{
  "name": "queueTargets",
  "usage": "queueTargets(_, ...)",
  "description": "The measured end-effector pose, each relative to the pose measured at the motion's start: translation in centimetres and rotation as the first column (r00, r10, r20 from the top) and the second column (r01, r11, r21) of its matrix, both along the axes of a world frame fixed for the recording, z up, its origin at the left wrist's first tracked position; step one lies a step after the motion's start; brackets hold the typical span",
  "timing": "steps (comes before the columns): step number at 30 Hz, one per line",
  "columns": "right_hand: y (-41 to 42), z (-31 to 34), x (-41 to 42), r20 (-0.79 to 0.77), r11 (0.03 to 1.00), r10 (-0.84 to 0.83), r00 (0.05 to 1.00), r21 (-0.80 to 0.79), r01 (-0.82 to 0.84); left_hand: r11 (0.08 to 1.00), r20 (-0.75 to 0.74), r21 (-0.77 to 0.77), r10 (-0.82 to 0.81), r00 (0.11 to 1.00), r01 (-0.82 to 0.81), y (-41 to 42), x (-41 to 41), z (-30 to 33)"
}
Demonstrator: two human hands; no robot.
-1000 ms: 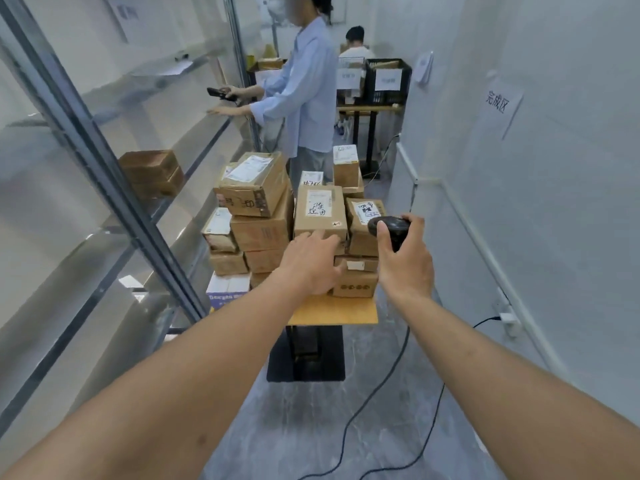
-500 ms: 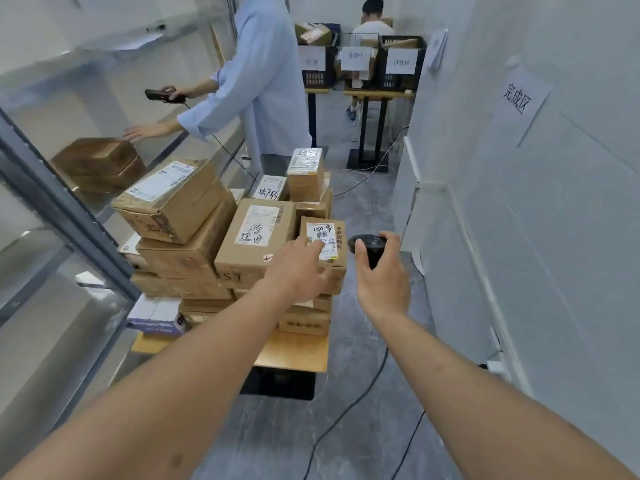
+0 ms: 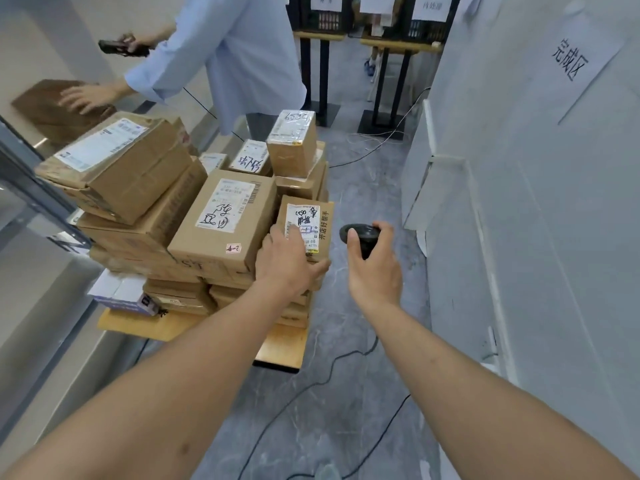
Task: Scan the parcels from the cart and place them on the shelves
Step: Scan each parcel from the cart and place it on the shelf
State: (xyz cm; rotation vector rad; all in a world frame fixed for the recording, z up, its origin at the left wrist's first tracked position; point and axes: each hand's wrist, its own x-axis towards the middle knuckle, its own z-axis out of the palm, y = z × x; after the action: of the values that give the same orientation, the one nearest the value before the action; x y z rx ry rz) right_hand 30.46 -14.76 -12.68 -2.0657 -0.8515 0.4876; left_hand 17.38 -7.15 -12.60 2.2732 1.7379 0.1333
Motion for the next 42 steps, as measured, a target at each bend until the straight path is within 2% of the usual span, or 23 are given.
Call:
queueTargets(5,0.6,-0.7,0.5,0.007,1.000,0.010,1.000,-0.020,-0.009,0.998,-0.028,0.011,0.069,0.997,-0.068,0.3,0.4,-1.0)
queueTargets(10,1.1,-0.7,0.5,0.011,0.999,0.000,1.000,-0.036,0.000,0.999,0.007,0.010,0.042,0.999,-0.042,0.1,0.1,-0.9)
queueTargets(13,1.2,-0.7,0.1,0.012,0.999,0.007,1.000,-0.033,-0.007,0.998,0.074,-0.056,0.008,0.997,-0.004,0.0,-0.4,-1.3)
queueTargets(16,1.3,-0.7,-0.2,0.015,1.000,0.005,1.000,-0.027,-0.004,0.986,0.163,-0.166,0.061,0.985,-0.034,0.1,-0.7,-1.4)
queueTargets(21,1.2,-0.2,-0.6,0.026,1.000,-0.004,1.000,-0.019,0.005,0.973,0.188,-0.222,0.105,0.977,-0.062,-0.1,-0.7,-1.0)
queueTargets(34,-2.4,4.8,-1.2,0.072,0.996,-0.036,0.997,0.078,0.030,0.995,0.281,-0.054,-0.064,0.957,0.083,-2.3,-2.5,4.2)
queueTargets(42,-9.0,10.6,-5.8,0.159,0.967,-0.079,0.984,0.253,0.036,0.949,0.351,0.172,-0.309,0.884,0.264,-6.0,-6.8,9.8)
